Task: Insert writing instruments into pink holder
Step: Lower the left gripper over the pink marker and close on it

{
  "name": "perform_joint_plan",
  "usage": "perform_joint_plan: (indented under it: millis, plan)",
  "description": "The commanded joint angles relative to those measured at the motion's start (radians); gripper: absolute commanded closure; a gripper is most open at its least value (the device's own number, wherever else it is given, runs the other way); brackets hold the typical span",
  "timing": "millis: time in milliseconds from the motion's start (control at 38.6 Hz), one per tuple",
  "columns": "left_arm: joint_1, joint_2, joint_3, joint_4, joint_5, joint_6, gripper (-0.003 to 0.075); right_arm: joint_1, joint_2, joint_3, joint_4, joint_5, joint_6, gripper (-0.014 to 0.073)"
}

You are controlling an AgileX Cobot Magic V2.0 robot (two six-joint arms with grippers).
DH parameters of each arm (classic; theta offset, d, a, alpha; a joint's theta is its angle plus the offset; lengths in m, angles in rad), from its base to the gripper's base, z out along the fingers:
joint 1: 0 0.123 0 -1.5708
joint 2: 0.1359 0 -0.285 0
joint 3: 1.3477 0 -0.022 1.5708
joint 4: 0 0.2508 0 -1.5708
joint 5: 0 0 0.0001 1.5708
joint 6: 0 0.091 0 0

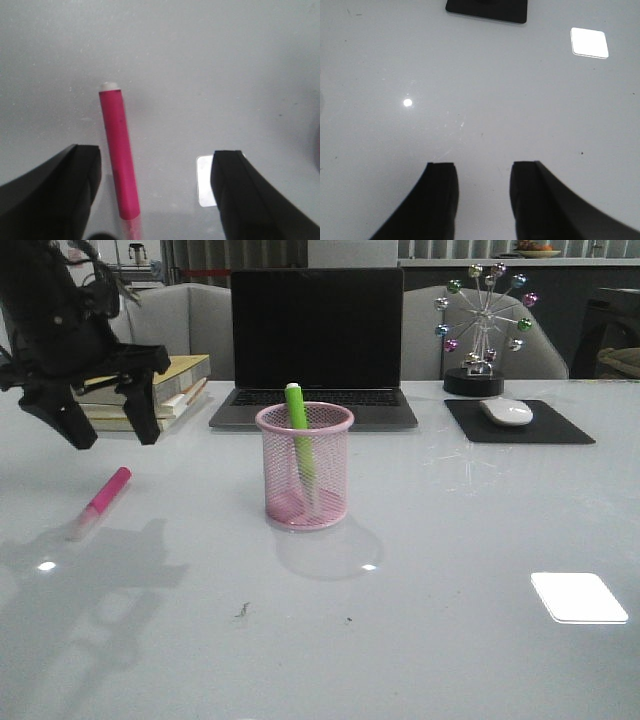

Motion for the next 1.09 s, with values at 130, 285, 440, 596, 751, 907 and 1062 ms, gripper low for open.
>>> perform_joint_plan:
  millis: [130,285,440,596,751,907,1062]
  plan:
    - [-0.005,-0.011,-0.036,0.03,-0.026,-0.018,0.0211,-0.006,-0.006,-0.029,0.005,-0.074,-0.007,0.021]
    - [-0.005,0.011,-0.036,0.038,-0.027,-0.018,0.0211,-0.006,-0.006,-0.029,0.005,-0.074,-0.007,0.021]
    - [-0.005,0.038,-0.036,0.041,-0.029,-0.018,0.0211,-0.006,-0.006,-0.029,0.005,-0.074,-0.007,0.021]
    - [-0.005,0.056,-0.036,0.041,-0.029,-0.018,0.0211,-0.006,-0.006,-0.029,0.005,-0.074,-0.007,0.021]
    - [-0.005,0.065,-0.036,0.041,-0.027,-0.018,0.0239,-0.006,-0.006,-0.029,0.005,-0.074,-0.007,0.021]
    - [-0.005,0.069,-0.036,0.048,-0.02,-0.018,0.0447,-0.006,-0.006,-0.029,0.005,-0.074,-0.007,0.021]
    - [-0.005,0.069,-0.036,0.059,-0.018,-0.016,0.0619,-0.006,-0.006,-0.029,0.005,-0.074,-0.007,0.021]
